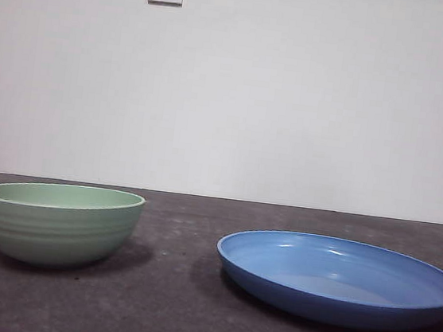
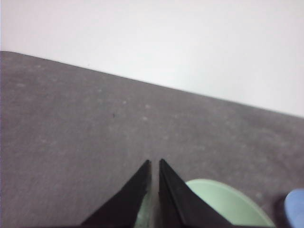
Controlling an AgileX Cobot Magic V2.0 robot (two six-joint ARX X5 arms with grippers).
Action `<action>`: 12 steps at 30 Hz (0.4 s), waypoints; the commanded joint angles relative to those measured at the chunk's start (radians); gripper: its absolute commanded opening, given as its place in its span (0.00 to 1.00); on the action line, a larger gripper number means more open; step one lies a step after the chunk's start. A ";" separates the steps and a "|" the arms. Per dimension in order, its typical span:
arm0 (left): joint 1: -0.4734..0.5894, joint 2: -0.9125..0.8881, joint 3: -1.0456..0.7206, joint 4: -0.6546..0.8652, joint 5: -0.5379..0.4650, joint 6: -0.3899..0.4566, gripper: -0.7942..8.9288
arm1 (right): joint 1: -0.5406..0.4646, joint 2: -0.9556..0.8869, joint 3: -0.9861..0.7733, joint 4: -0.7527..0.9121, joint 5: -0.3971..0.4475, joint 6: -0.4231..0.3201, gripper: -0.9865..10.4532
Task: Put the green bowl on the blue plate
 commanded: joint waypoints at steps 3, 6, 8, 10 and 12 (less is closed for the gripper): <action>-0.003 0.091 0.087 0.011 0.003 -0.029 0.11 | 0.012 0.133 0.098 0.000 -0.069 0.085 0.10; -0.003 0.185 0.153 0.006 0.005 -0.036 0.11 | 0.017 0.233 0.166 -0.025 -0.113 0.088 0.10; -0.003 0.259 0.211 0.001 0.012 -0.040 0.11 | 0.018 0.301 0.219 -0.048 -0.135 0.088 0.10; -0.003 0.335 0.279 -0.024 0.012 -0.039 0.11 | 0.018 0.363 0.273 -0.074 -0.158 0.088 0.10; -0.003 0.413 0.360 -0.074 0.013 -0.034 0.11 | 0.018 0.418 0.327 -0.098 -0.187 0.088 0.10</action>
